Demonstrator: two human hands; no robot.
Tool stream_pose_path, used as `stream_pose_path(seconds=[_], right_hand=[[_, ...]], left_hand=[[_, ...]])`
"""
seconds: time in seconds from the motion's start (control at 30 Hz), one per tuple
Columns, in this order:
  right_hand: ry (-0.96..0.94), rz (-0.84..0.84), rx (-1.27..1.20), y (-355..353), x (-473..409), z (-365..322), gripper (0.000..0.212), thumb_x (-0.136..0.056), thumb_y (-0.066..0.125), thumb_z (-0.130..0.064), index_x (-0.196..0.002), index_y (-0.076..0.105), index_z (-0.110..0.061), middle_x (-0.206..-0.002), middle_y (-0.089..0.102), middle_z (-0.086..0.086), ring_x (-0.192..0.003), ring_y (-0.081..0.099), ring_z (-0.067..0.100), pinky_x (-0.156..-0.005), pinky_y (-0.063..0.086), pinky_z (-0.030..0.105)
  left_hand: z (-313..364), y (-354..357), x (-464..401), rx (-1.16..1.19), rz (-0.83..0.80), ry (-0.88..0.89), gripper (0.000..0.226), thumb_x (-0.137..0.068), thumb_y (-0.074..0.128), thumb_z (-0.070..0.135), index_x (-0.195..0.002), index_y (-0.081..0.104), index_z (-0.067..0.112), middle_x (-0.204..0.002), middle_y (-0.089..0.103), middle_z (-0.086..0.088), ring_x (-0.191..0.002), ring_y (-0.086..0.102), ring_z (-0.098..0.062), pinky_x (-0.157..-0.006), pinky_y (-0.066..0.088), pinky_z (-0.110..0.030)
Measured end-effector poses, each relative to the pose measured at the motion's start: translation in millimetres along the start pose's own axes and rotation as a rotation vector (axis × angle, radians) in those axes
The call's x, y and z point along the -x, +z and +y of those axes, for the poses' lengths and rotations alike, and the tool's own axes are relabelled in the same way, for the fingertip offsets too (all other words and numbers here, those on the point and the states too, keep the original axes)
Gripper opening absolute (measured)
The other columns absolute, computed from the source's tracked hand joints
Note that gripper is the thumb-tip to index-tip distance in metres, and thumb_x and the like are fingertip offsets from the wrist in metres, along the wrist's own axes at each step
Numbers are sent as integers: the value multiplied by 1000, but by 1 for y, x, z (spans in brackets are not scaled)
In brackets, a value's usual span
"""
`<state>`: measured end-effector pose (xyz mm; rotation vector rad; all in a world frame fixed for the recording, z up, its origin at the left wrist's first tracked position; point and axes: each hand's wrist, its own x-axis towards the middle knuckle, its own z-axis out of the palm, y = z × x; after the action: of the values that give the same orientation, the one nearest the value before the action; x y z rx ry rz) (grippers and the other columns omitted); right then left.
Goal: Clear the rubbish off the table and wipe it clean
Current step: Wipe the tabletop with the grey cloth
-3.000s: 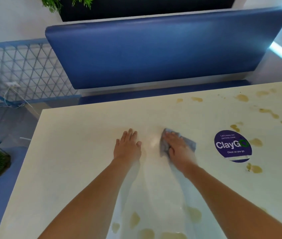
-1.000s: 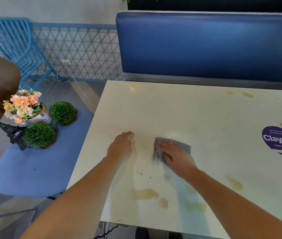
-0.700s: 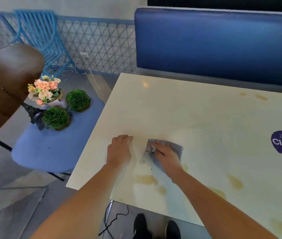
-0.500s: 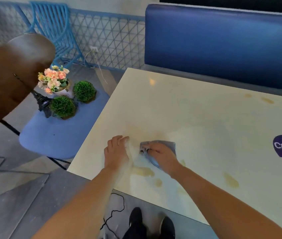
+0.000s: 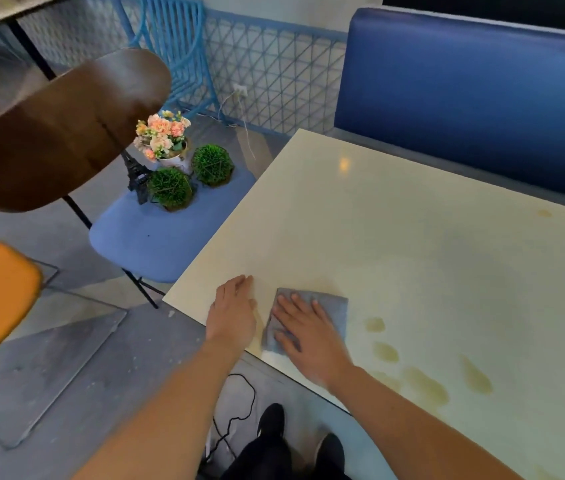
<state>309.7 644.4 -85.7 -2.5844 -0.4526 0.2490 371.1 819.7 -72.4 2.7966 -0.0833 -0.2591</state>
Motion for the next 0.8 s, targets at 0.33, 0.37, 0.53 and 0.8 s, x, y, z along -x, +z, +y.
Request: stream_pose_path(seconds=[0.33,0.37,0.53,0.8], right_hand=[[87,39,56,-1,-27,21,68,-93,3,-35,-154,22,-13,-162,9,-1,-150,-1,15,-117,-10,30],[-3,3,24,6,-19,7,70,-91,3,-37,-154,24,-14,-161,9,-3,-147,-3,11,-117,-11,28],[-29,46,-8,3,-36,28,52,-100,35,-17,-152,30,-12,-161,17,2,-150,9,19,-121,0,36],[81,52,-265,-6,-72,2,43,-101,35,-6,-143,45,-11,-153,38,3,-147,19,20,-117,0,32]], left_hand=[[-7,0,13,31,-108,36,58,-104,32,15,-157,8,22,-163,-5,9,-150,-4,-10,-121,12,-31],[-8,1,13,31,-115,36,59,-104,32,14,-157,7,21,-163,-5,8,-150,-4,-11,-121,10,-30],[-11,0,11,74,-102,36,61,-102,30,5,-156,10,22,-163,-2,11,-149,-1,-8,-119,9,-24],[-20,3,11,226,-43,67,64,-93,34,-8,-152,29,15,-161,18,4,-149,13,-15,-121,14,-28]])
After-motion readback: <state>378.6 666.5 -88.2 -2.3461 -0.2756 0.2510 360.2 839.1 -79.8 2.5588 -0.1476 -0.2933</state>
